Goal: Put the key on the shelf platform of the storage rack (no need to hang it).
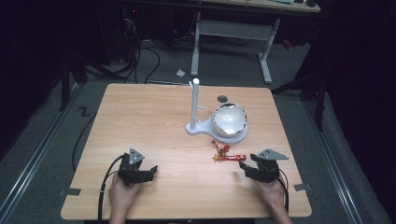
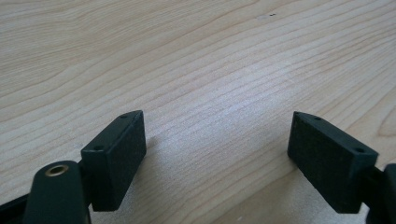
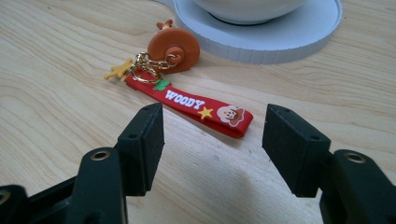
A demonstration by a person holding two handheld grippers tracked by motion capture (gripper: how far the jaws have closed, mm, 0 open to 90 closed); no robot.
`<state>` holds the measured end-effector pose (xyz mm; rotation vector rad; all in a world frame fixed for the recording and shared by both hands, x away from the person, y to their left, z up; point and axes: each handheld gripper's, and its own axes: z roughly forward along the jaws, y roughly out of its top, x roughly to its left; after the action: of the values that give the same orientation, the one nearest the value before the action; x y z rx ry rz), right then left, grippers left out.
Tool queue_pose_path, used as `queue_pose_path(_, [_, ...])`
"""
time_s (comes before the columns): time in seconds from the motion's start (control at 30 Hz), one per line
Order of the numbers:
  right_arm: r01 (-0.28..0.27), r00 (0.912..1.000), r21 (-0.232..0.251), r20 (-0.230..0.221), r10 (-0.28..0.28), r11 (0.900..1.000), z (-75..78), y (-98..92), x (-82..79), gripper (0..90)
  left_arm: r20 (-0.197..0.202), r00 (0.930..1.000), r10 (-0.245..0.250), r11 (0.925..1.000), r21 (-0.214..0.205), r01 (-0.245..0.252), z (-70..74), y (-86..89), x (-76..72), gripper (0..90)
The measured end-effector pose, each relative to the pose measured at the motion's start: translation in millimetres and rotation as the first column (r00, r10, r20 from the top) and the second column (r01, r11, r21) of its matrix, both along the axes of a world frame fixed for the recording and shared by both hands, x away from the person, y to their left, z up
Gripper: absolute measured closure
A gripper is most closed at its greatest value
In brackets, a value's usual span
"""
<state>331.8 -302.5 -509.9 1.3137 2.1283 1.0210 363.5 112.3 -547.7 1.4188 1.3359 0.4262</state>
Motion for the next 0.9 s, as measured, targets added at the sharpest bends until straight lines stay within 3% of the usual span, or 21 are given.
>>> queue_pose_path(0.7, [-0.083, 0.9961, 0.009, -0.029, 0.083, 0.9965, 4.6, 34.2, 22.0, 33.9, 0.0, 1.0, 0.0, 1.0, 0.0, 0.0, 0.0, 0.0, 0.0, 19.6])
queue_pose_path(0.9, [-0.084, 0.9959, 0.01, -0.032, 0.085, 0.9964, 4.9, 41.4, 30.4, 32.5, 0.0, 1.0, 0.0, 1.0, 0.0, 0.0, 0.0, 0.0, 0.0, 19.6])
